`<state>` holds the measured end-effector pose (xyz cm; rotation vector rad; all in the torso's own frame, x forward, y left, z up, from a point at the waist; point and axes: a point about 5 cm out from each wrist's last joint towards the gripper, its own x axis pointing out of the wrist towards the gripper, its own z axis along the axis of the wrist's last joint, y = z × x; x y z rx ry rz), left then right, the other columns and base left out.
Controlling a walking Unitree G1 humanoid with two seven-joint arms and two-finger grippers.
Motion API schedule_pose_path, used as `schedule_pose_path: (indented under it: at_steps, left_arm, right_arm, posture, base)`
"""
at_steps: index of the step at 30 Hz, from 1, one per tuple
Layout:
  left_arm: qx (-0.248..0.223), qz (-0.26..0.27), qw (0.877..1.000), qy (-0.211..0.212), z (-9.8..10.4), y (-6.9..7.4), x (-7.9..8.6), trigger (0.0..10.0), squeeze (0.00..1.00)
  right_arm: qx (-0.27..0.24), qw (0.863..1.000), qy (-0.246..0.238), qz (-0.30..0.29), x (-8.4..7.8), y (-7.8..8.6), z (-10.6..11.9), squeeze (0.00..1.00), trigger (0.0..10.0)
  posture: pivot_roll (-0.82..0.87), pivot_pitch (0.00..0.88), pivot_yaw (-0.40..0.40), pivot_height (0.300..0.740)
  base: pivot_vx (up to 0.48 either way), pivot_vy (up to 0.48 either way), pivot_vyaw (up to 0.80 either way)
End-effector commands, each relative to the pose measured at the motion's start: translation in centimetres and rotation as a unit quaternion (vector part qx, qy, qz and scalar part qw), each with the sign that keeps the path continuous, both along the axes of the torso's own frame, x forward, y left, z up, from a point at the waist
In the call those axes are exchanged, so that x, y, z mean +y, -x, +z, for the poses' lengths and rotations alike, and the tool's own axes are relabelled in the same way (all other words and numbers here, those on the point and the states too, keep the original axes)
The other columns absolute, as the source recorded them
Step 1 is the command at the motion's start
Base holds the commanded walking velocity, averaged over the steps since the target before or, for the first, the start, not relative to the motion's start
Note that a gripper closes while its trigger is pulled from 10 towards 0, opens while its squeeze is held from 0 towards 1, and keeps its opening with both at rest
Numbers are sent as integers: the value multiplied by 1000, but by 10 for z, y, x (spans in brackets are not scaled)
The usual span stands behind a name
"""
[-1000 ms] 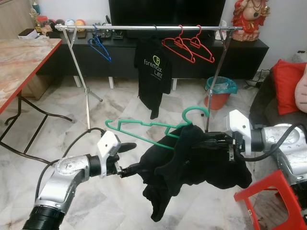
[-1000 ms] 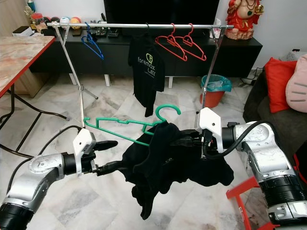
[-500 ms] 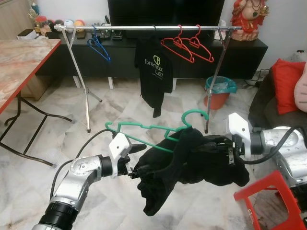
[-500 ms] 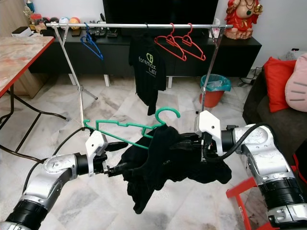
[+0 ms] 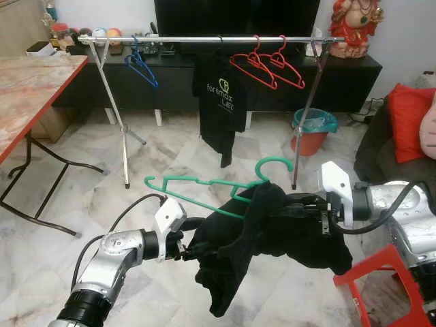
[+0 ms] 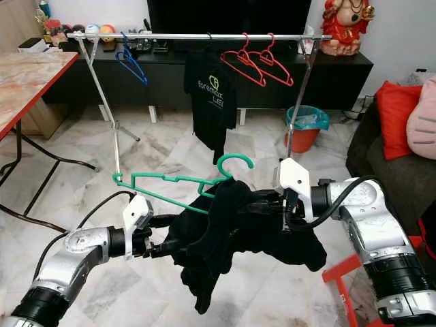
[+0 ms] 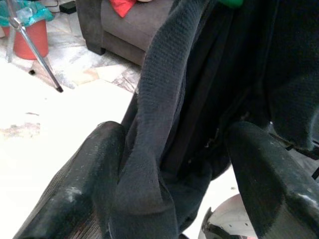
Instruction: Hang hanger
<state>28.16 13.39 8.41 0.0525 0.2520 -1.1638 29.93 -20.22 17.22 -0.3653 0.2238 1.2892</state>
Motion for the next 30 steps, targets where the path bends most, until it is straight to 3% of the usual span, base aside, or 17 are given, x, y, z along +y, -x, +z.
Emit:
schedule_pose_path:
  at_steps: [1, 30]
  left_arm:
    - [8, -6, 1000, -14, -5, 2, 3, 0, 0]
    - [16, 2, 1000, -4, -8, 4, 1, 0, 0]
  right_arm:
    - [-19, 1000, -1, 9, 5, -2, 9, 0, 10000]
    - [-16, 1000, 1, 9, 6, -1, 5, 0, 10000]
  posture:
    - [-13, 0, 2, 740]
    - [-11, 0, 5, 740]
  base:
    - [0, 0, 0]
    - [0, 0, 0]
